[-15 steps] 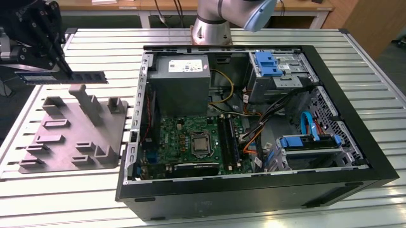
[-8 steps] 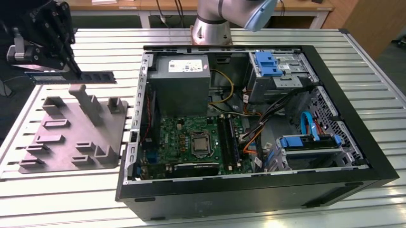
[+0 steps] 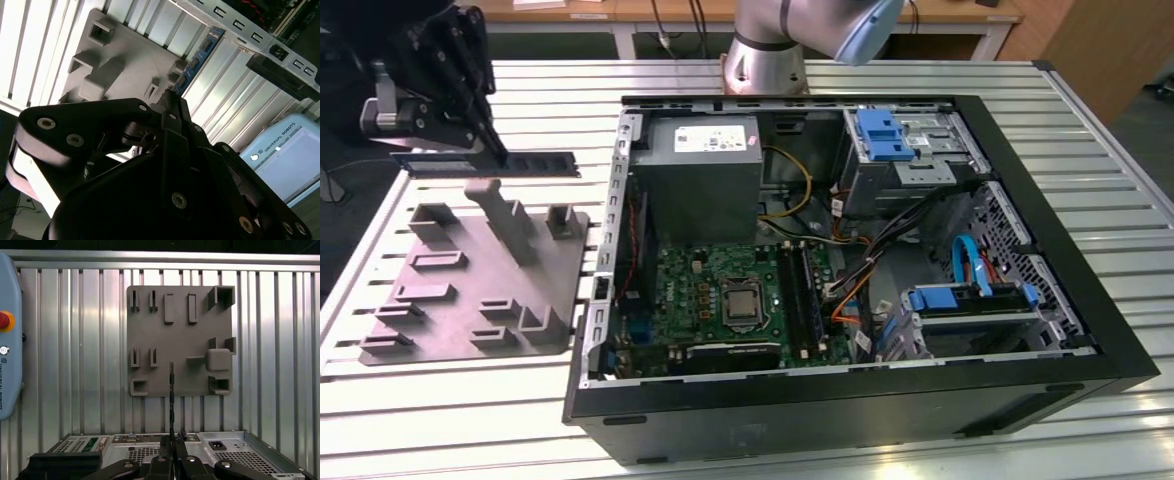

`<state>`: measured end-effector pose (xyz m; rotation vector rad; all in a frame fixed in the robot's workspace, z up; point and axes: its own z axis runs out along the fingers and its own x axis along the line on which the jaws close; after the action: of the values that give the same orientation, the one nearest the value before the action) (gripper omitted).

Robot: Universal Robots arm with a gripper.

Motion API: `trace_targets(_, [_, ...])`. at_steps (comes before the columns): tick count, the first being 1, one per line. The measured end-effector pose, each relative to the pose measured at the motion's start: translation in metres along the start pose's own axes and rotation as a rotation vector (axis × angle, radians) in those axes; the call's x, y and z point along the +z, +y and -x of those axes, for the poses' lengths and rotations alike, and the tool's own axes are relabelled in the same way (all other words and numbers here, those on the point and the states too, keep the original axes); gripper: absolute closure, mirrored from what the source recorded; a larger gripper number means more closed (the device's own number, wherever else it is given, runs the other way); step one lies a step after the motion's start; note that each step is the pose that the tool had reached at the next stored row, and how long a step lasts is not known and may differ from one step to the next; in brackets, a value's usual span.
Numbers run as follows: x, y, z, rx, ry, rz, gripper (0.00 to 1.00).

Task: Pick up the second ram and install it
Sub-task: 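Pick up the second ram and move it above second insertion slot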

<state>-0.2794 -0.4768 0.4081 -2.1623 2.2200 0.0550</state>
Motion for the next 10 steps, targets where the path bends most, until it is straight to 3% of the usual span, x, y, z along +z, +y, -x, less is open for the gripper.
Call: trace_targets(10, [0.0022,-0.0140,0.0002,0.000,0.0000,0.0000,0.86])
